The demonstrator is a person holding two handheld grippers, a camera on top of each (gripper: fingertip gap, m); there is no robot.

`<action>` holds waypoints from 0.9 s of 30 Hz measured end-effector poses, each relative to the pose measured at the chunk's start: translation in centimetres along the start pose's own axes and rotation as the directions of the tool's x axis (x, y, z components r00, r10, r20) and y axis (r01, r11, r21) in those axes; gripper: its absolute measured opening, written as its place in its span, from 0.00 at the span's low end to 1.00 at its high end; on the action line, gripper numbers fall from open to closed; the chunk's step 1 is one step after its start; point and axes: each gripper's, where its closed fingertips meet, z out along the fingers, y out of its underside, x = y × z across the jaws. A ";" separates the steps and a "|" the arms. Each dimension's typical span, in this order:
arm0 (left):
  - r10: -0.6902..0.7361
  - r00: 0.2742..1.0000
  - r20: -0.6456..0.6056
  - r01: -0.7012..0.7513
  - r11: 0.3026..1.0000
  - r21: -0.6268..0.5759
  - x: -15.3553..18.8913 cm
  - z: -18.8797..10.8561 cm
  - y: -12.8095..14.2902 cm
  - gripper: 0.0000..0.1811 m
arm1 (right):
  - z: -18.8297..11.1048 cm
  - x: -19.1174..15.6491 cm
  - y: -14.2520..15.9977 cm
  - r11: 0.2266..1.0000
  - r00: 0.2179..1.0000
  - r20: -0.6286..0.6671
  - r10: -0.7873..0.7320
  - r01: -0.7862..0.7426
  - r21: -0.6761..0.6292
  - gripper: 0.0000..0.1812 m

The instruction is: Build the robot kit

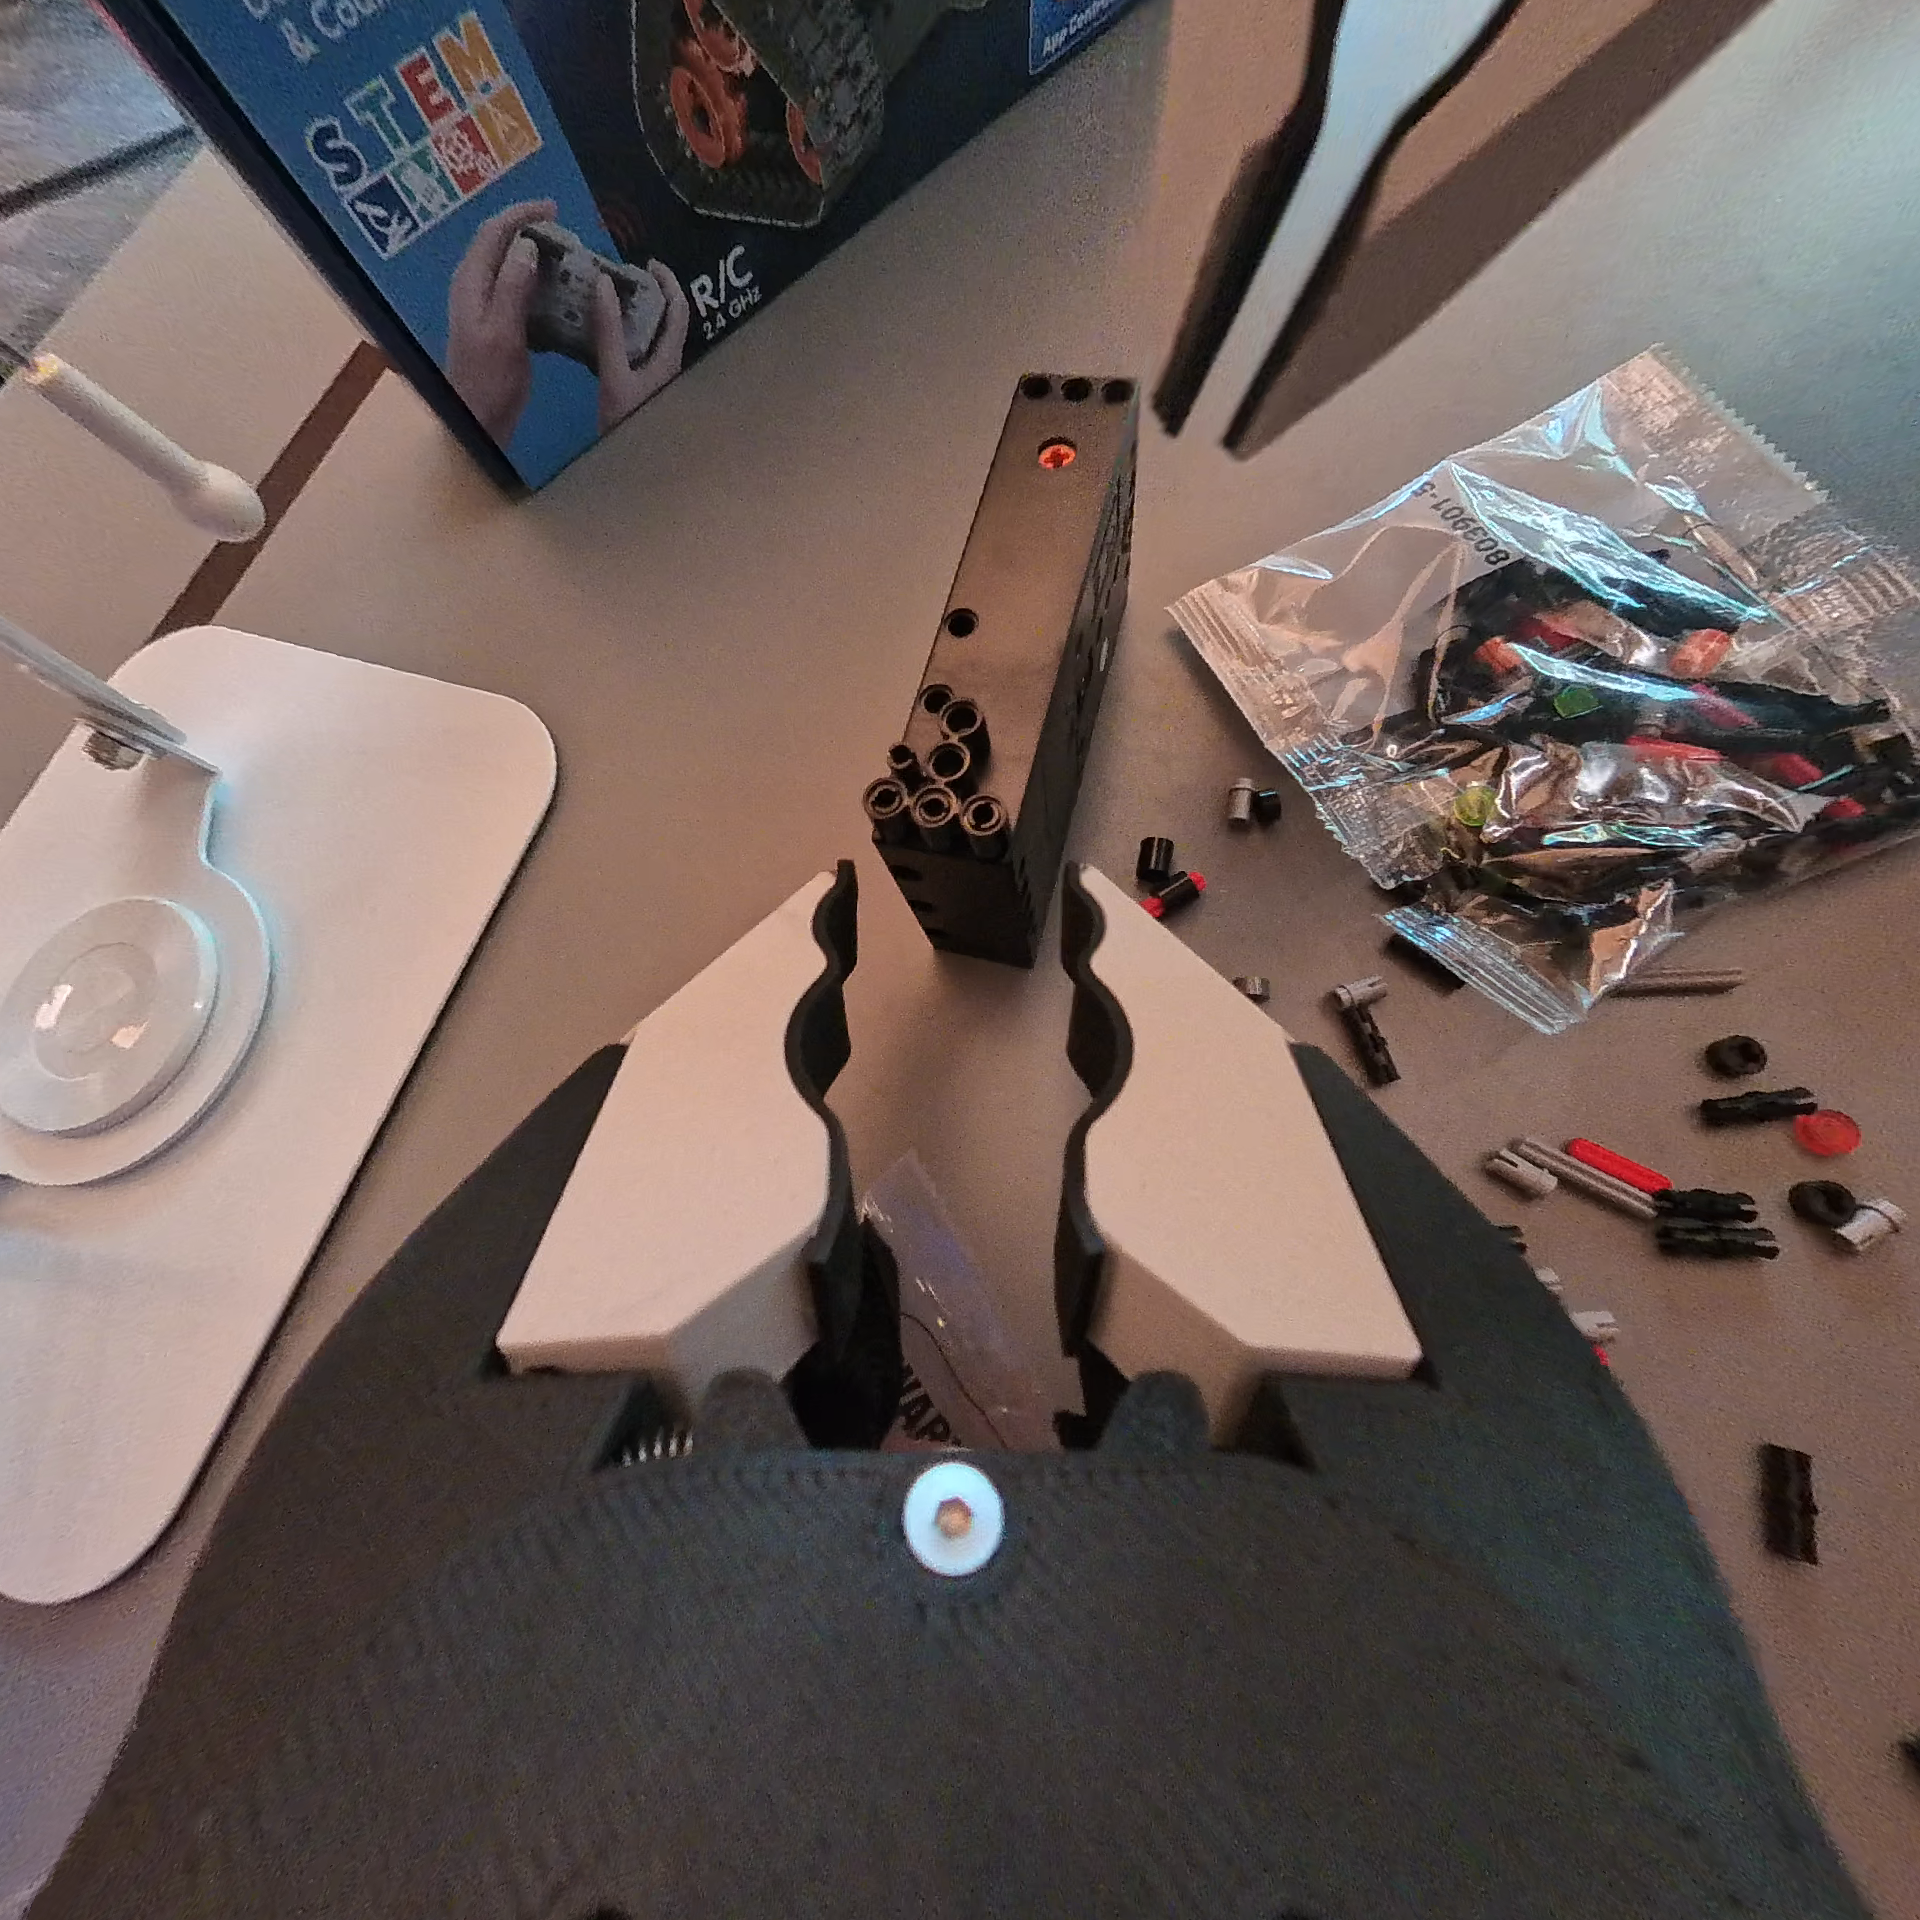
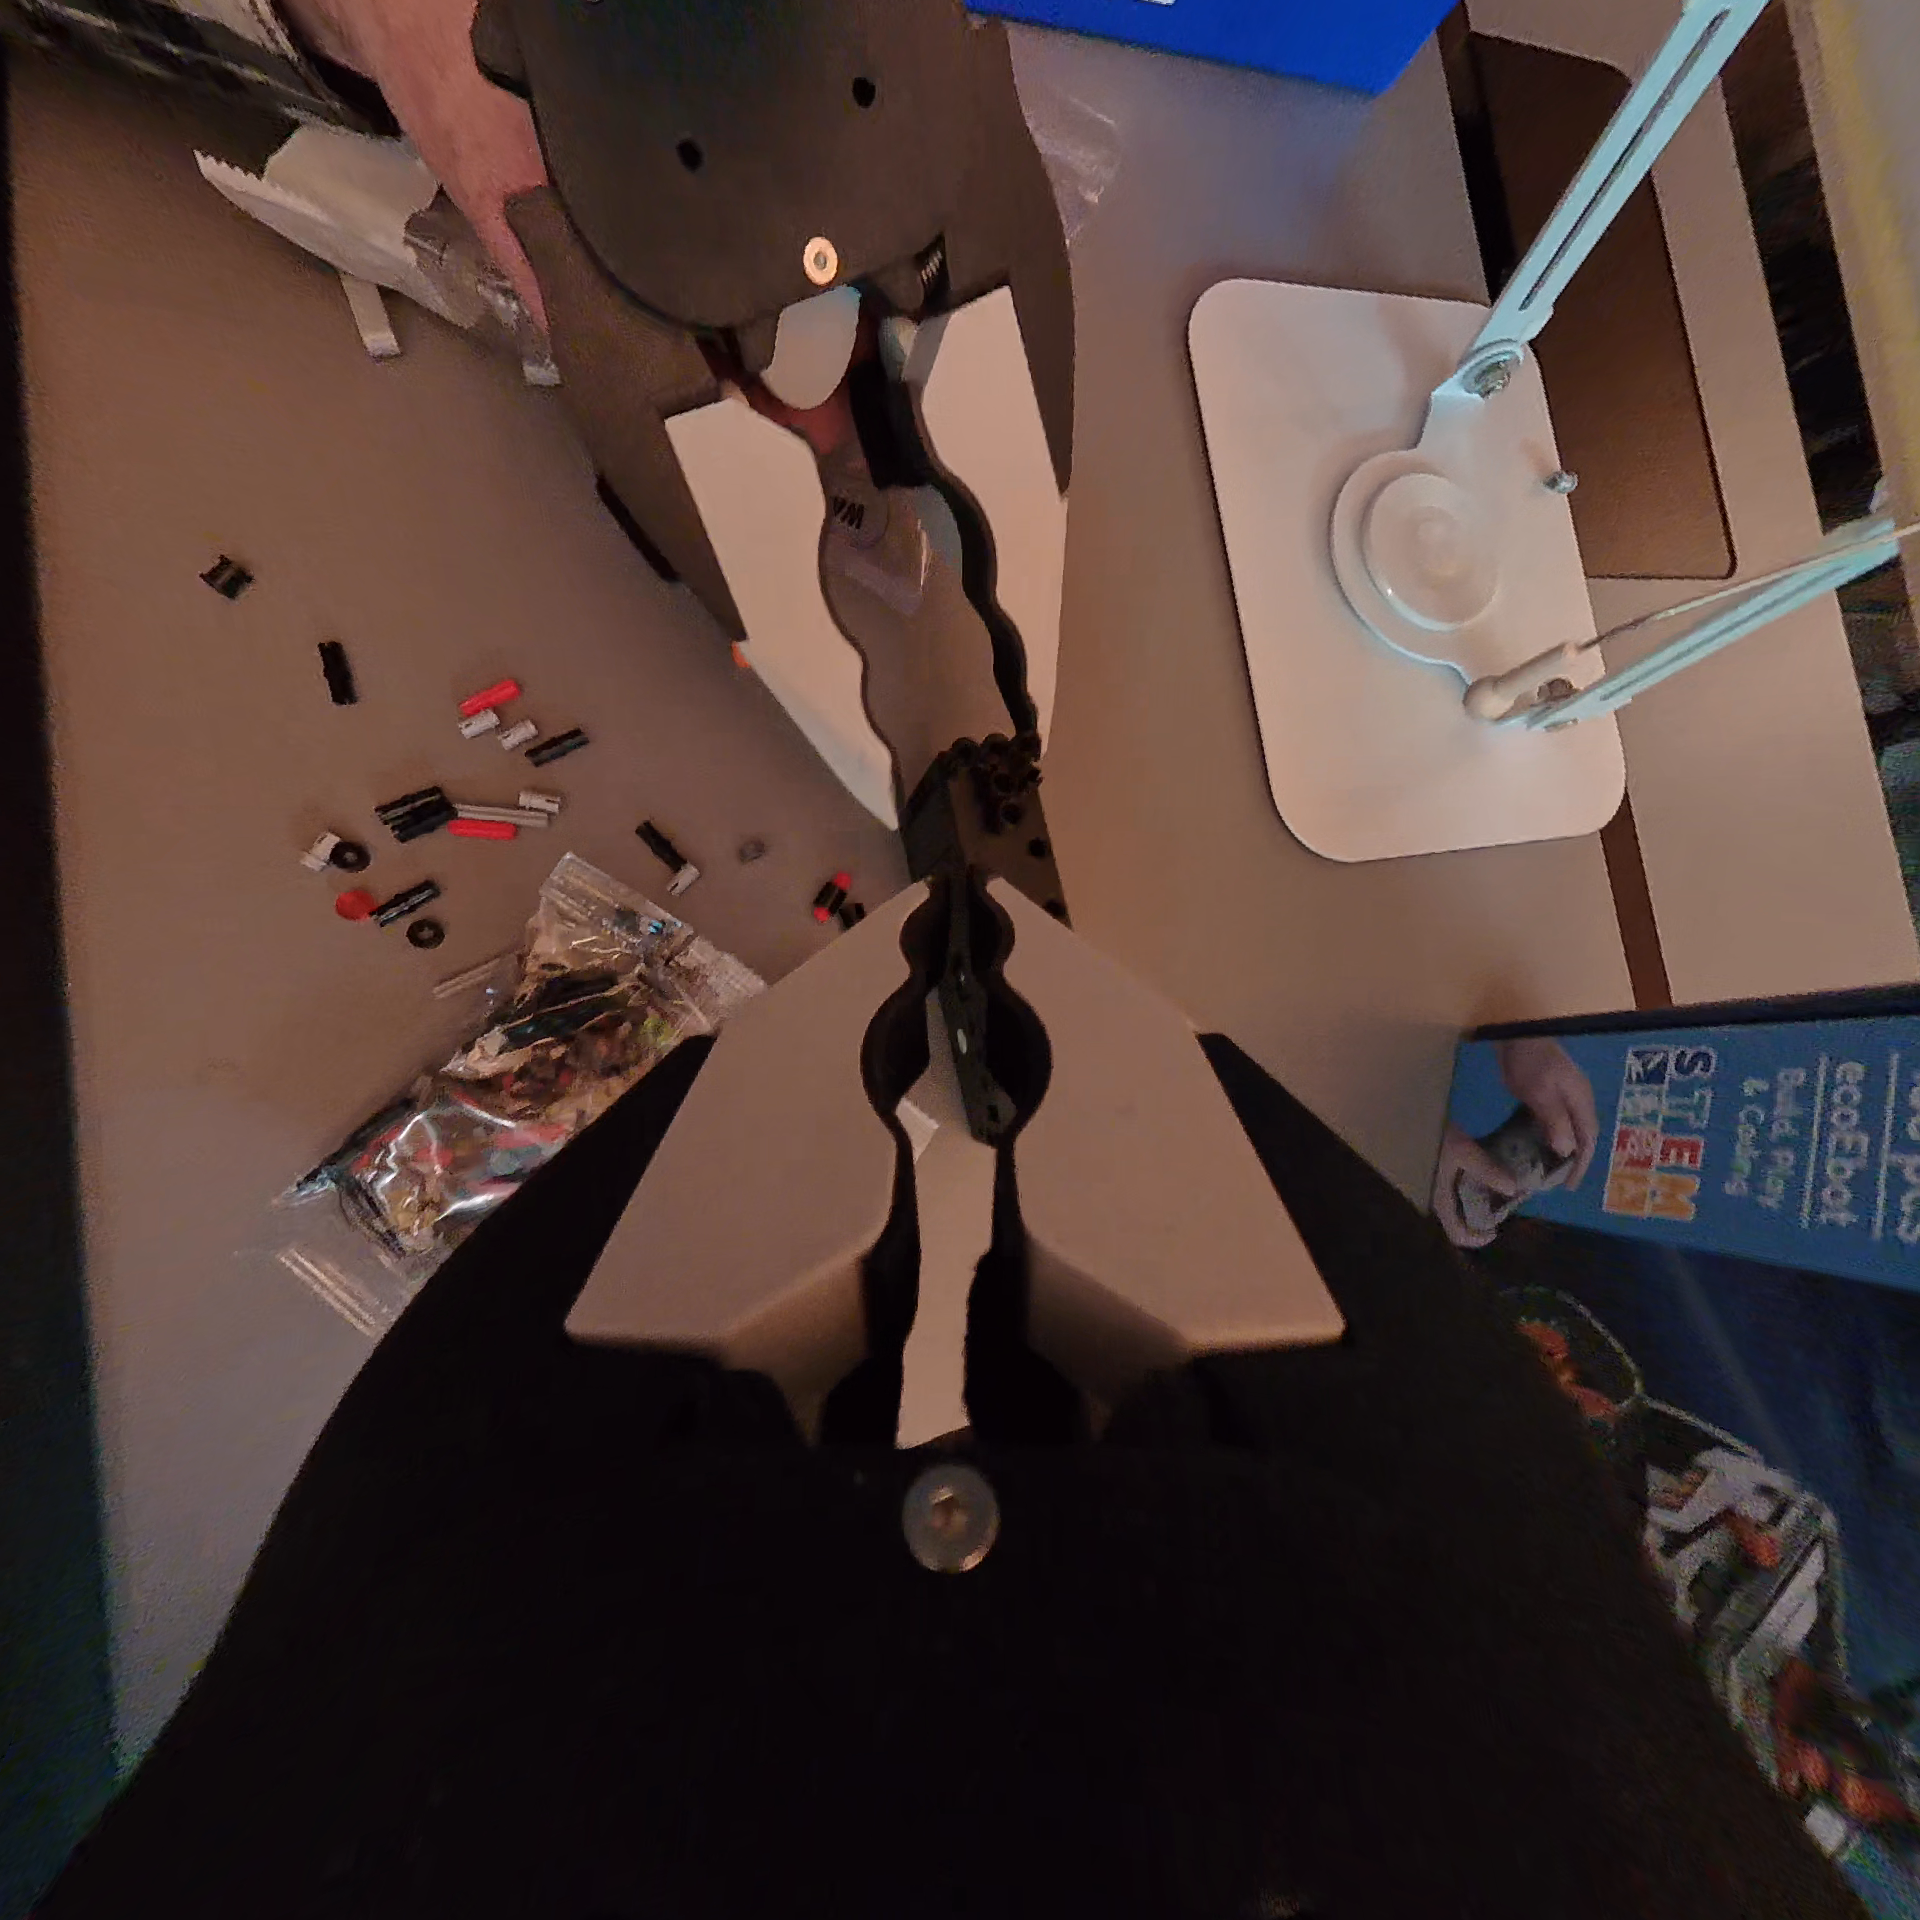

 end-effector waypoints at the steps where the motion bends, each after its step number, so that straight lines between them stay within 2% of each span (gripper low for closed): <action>1: 0.011 1.000 0.008 -0.011 1.000 0.005 0.0 0.0 -0.1 0.18 | -0.2 -0.3 0.2 1.000 1.000 -0.003 0.006 -0.006 0.001 0.02; 4: 0.025 1.000 0.019 -0.025 1.000 0.006 0.0 0.1 -0.2 0.14 | -0.5 -0.9 0.9 1.000 1.000 -0.025 0.015 -0.015 0.004 0.03; 16: 0.029 1.000 0.010 -0.028 1.000 -0.009 0.1 -0.4 0.2 0.14 | 0.5 -2.6 3.2 0.989 0.991 -0.012 0.132 -0.131 0.063 0.11; 27: 0.033 0.999 0.018 -0.033 0.999 -0.015 -0.3 -0.6 0.4 0.15 | 1.6 -2.6 4.3 0.986 0.989 -0.002 0.148 -0.147 0.080 0.11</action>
